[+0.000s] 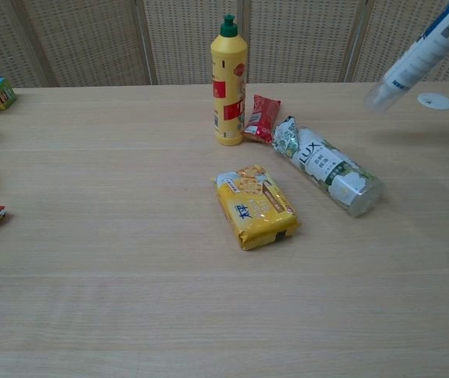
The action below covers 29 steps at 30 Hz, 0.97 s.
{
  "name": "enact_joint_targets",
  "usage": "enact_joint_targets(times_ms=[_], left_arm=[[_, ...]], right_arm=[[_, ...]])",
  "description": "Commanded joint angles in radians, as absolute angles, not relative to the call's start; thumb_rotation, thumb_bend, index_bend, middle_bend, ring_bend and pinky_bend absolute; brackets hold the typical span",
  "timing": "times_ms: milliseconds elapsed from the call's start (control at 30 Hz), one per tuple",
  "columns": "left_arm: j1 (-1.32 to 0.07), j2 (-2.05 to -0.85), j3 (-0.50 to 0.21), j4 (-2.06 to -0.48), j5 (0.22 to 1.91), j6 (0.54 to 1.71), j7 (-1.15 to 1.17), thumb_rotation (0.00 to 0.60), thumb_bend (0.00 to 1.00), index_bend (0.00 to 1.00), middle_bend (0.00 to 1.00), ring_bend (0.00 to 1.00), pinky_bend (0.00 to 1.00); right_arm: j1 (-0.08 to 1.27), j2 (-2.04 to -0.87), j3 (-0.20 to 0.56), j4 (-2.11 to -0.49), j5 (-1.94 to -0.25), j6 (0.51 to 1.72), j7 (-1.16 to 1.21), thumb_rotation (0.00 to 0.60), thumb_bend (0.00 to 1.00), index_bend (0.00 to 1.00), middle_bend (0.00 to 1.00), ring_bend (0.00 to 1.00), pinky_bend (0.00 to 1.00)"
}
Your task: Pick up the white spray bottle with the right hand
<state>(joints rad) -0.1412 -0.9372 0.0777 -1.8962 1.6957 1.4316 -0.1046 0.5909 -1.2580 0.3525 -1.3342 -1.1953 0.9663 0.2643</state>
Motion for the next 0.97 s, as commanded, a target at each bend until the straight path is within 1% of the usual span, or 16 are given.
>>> enact_joint_targets(times_ms=[33, 467, 967], left_arm=[[-0.136, -0.937, 0.082, -1.894, 1.704, 1.439, -0.103, 0.6, 0.31, 0.0, 0.0, 0.0, 0.0], [-0.106, -0.922, 0.095, -1.891, 1.721, 1.476, -0.098, 0.6, 0.31, 0.0, 0.0, 0.0, 0.0], [-0.114, -0.935, 0.084, -1.889, 1.715, 1.462, -0.101, 0.6, 0.31, 0.0, 0.0, 0.0, 0.0]], right_arm=[[0.58, -1.225, 0.37, -1.381, -1.192, 0.995, 0.258, 0.6, 0.31, 0.39, 0.54, 0.42, 0.68], [0.579, -1.171, 0.401, -1.459, -1.176, 1.046, 0.253, 0.6, 0.31, 0.39, 0.54, 0.43, 0.68], [0.582, -1.147, 0.395, -1.476, -1.168, 1.054, 0.247, 0.6, 0.3, 0.39, 0.54, 0.43, 0.68]])
